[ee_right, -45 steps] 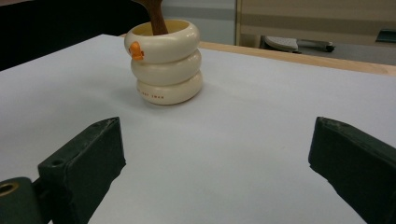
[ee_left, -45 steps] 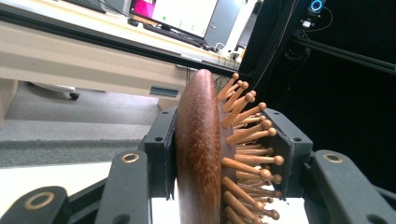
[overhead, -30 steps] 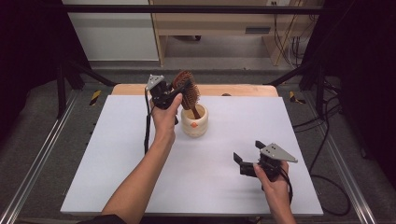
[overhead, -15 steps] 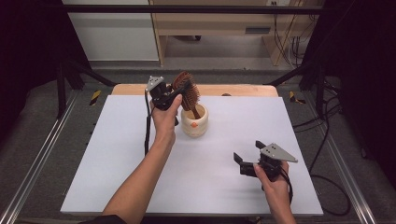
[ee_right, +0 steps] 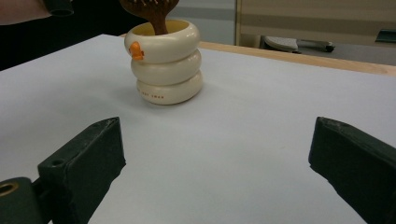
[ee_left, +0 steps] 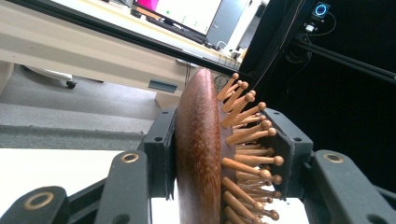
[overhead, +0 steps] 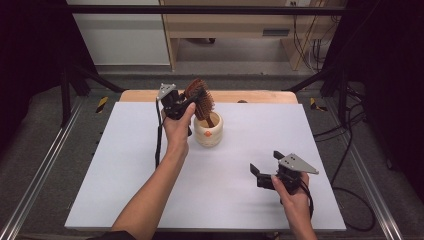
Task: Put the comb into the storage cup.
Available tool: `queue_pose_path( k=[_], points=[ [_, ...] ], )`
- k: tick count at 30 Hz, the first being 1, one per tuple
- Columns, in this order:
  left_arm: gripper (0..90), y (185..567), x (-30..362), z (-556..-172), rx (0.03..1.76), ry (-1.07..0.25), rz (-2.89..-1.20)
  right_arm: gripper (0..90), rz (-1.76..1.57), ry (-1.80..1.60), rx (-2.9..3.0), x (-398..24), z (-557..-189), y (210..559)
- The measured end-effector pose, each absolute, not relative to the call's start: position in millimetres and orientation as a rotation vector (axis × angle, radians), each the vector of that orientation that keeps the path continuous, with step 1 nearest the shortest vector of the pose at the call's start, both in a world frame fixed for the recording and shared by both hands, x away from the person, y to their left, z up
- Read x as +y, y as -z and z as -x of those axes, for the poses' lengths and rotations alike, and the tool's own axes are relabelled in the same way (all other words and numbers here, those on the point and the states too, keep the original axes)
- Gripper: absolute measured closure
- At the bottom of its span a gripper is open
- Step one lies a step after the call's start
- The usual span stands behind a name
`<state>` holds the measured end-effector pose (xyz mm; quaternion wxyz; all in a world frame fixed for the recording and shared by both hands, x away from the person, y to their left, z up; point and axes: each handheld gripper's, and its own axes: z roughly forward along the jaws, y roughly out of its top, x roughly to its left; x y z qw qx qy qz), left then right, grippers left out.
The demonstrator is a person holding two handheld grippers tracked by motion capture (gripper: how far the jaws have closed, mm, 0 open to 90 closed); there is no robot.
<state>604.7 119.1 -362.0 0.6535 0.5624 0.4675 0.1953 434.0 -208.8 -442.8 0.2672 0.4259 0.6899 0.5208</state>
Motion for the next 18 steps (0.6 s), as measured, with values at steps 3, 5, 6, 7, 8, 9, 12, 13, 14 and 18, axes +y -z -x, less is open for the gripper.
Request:
queue_pose_path(
  k=[3,5,6,7,8,9,12,13,14,18],
  points=[
    [50.5,363.2,119.2,-604.7,1.062,-0.442,-1.275,3.8,-1.149,-1.406,1.862,-208.5,-433.7,442.6],
    [50.5,363.8,119.4,-604.9,1.064,-0.439,-1.273,3.8,-1.151,-1.406,1.862,-208.7,-434.1,442.9],
    [50.5,364.1,119.6,-604.9,1.065,-0.439,-1.271,3.8,-1.15,-1.405,1.863,-208.7,-434.1,442.9],
    [50.5,364.3,119.6,-605.0,1.065,-0.438,-1.271,3.8,-1.15,-1.405,1.862,-208.7,-434.0,442.8],
    [50.5,364.7,119.6,-605.2,1.064,-0.44,-1.272,3.8,-1.15,-1.406,1.861,-208.6,-433.8,442.7],
    [50.5,365.2,119.4,-605.4,1.067,-0.441,-1.272,3.8,-1.149,-1.406,1.862,-208.6,-433.8,442.7],
    [50.5,367.0,119.7,-606.1,1.072,-0.439,-1.274,3.8,-1.15,-1.405,1.863,-208.8,-434.1,443.0],
    [50.4,367.4,119.8,-606.1,1.072,-0.436,-1.274,3.8,-1.15,-1.406,1.862,-208.8,-434.0,443.0],
    [50.4,367.6,119.9,-606.1,1.073,-0.434,-1.274,3.8,-1.15,-1.406,1.862,-208.8,-434.1,443.0],
    [50.5,367.9,121.2,-606.0,1.076,-0.438,-1.271,3.8,-1.15,-1.406,1.863,-208.6,-433.8,442.9]
  ],
)
